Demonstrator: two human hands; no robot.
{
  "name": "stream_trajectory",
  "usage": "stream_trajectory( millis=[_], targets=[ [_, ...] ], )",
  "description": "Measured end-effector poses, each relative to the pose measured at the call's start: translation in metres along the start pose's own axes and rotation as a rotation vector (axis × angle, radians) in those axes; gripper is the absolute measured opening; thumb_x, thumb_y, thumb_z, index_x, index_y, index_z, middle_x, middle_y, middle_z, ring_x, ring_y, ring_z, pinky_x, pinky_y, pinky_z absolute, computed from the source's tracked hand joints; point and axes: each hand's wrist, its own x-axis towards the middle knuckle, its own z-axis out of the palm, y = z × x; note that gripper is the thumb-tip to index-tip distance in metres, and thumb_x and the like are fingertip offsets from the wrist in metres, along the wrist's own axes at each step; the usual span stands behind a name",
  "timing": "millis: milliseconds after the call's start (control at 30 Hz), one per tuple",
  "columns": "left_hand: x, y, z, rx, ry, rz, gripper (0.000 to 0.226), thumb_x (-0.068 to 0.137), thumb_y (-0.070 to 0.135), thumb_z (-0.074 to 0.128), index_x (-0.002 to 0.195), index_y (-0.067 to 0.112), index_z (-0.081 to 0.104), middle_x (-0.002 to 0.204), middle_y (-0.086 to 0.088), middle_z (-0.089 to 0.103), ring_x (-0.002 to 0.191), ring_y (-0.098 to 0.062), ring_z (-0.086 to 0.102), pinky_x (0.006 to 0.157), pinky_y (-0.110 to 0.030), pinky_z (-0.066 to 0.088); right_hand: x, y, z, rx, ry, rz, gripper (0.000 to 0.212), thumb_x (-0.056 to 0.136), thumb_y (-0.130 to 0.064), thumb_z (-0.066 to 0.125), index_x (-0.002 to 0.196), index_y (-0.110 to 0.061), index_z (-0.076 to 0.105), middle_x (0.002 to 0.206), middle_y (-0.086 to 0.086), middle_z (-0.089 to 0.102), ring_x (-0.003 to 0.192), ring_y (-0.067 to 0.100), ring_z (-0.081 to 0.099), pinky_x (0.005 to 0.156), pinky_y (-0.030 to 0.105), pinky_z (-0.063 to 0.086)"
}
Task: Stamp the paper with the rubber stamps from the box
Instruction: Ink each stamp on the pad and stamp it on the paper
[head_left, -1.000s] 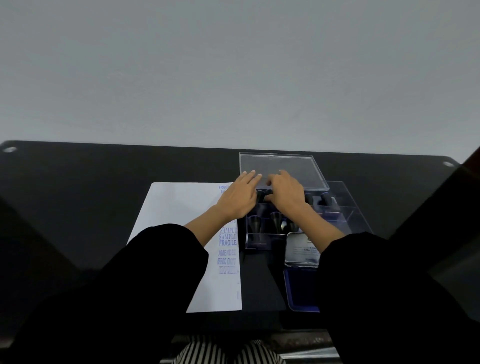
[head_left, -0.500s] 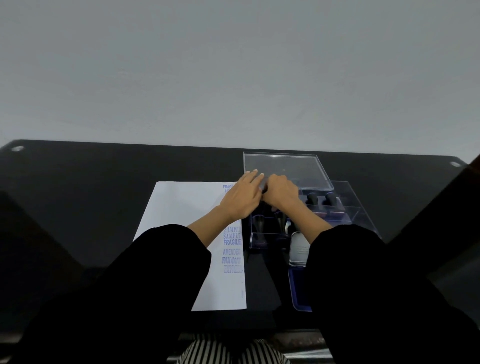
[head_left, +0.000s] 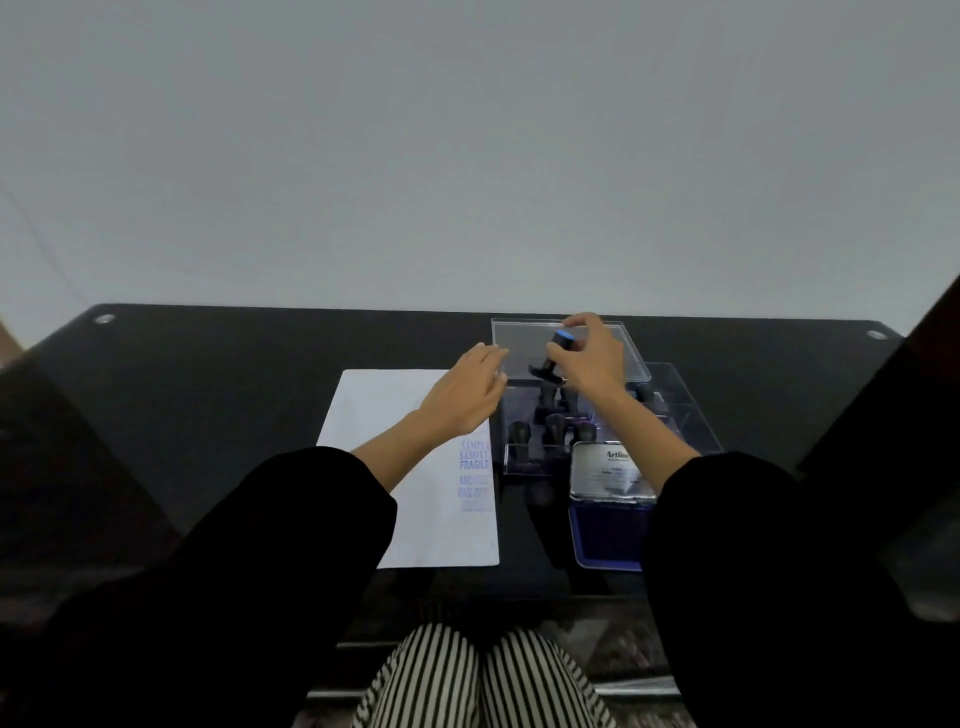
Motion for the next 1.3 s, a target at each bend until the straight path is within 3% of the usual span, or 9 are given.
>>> stream_trajectory(
  millis=[133,300,467,567,667,967,1100,1200,1300],
  targets=[
    [-0.025,0.017,-0.004,0.031,-0.008,0.018,0.043,0.101,0.022,0.03,0.142,0.007,0.033,0.148,-0.008,0.036,0.141,-0.02,0.027,0.112,-0.028,0.024,-0.031,0.0,-0.027,-0.023,0.04,-0.046,0.022,0.085,-0.02,0.062,0.106,-0.018,0.06,0.093,0.001,0.062,0.083,0.021,0.061,0.077,0.034,0.052],
    [-0.056,0.034,0.001,0.078,-0.08,-0.023,0.04,0.1,0.02,0.032,0.134,0.001,0.04,0.141,-0.014,0.042,0.131,-0.025,0.038,0.105,-0.031,0.031,-0.074,0.009,-0.053,-0.028,0.105,-0.115,0.017,0.084,-0.02,0.062,0.101,-0.017,0.058,0.099,0.004,0.067,0.084,0.022,0.064,0.072,0.035,0.05],
    [-0.081,0.025,0.029,0.225,-0.258,-0.202,0.042,0.1,0.025,0.029,0.13,-0.002,0.039,0.138,-0.02,0.038,0.128,-0.033,0.034,0.107,-0.044,0.033,-0.112,0.024,-0.065,-0.103,0.125,-0.194,0.016,0.084,-0.017,0.062,0.098,-0.012,0.056,0.098,0.004,0.064,0.075,0.013,0.056,0.059,0.026,0.039],
    [-0.095,0.02,0.05,0.274,-0.366,-0.27,0.05,0.101,0.03,0.025,0.14,-0.001,0.026,0.151,-0.018,0.02,0.14,-0.034,0.018,0.113,-0.047,0.024,-0.127,0.036,-0.068,-0.155,0.109,-0.207,0.018,0.084,-0.018,0.063,0.099,-0.011,0.056,0.1,0.004,0.063,0.077,0.012,0.054,0.053,0.02,0.034],
    [-0.104,0.022,0.062,0.294,-0.376,-0.269,0.059,0.101,0.033,0.025,0.147,0.001,0.008,0.157,-0.016,-0.001,0.146,-0.032,0.0,0.117,-0.047,0.015,-0.136,0.044,-0.071,-0.19,0.089,-0.175,0.019,0.085,-0.017,0.063,0.102,-0.01,0.056,0.103,0.004,0.063,0.081,0.013,0.051,0.059,0.024,0.034],
    [-0.103,0.028,0.066,0.32,-0.359,-0.249,0.06,0.101,0.034,0.024,0.147,0.0,0.006,0.158,-0.015,-0.002,0.146,-0.03,0.0,0.117,-0.046,0.016,-0.142,0.073,-0.062,-0.287,-0.017,-0.132,0.019,0.085,-0.021,0.063,0.1,-0.015,0.053,0.107,0.003,0.06,0.084,0.013,0.051,0.068,0.027,0.04],
    [-0.104,0.028,0.068,0.29,-0.25,-0.248,0.054,0.1,0.033,0.026,0.143,0.0,0.021,0.154,-0.016,0.016,0.142,-0.03,0.017,0.112,-0.045,0.025,-0.142,0.079,-0.059,-0.293,-0.054,-0.132,0.018,0.084,-0.02,0.064,0.097,-0.017,0.051,0.1,0.001,0.059,0.08,0.013,0.053,0.066,0.027,0.04],
    [-0.104,0.031,0.068,0.187,-0.038,-0.17,0.037,0.099,0.026,0.031,0.124,0.002,0.045,0.132,-0.014,0.045,0.122,-0.028,0.042,0.101,-0.038,0.037,-0.143,0.08,-0.058,-0.338,-0.093,-0.143,0.02,0.084,-0.019,0.06,0.091,-0.019,0.042,0.096,-0.001,0.053,0.077,0.015,0.051,0.065,0.028,0.038],
    [-0.107,0.038,0.07,0.08,0.084,-0.025,0.029,0.099,0.019,0.033,0.109,0.004,0.056,0.114,-0.01,0.055,0.106,-0.024,0.05,0.091,-0.036,0.043,-0.143,0.076,-0.054,-0.462,-0.12,-0.185,0.02,0.085,-0.02,0.056,0.09,-0.018,0.037,0.094,-0.002,0.045,0.074,0.019,0.048,0.064,0.029,0.036]
  ],
)
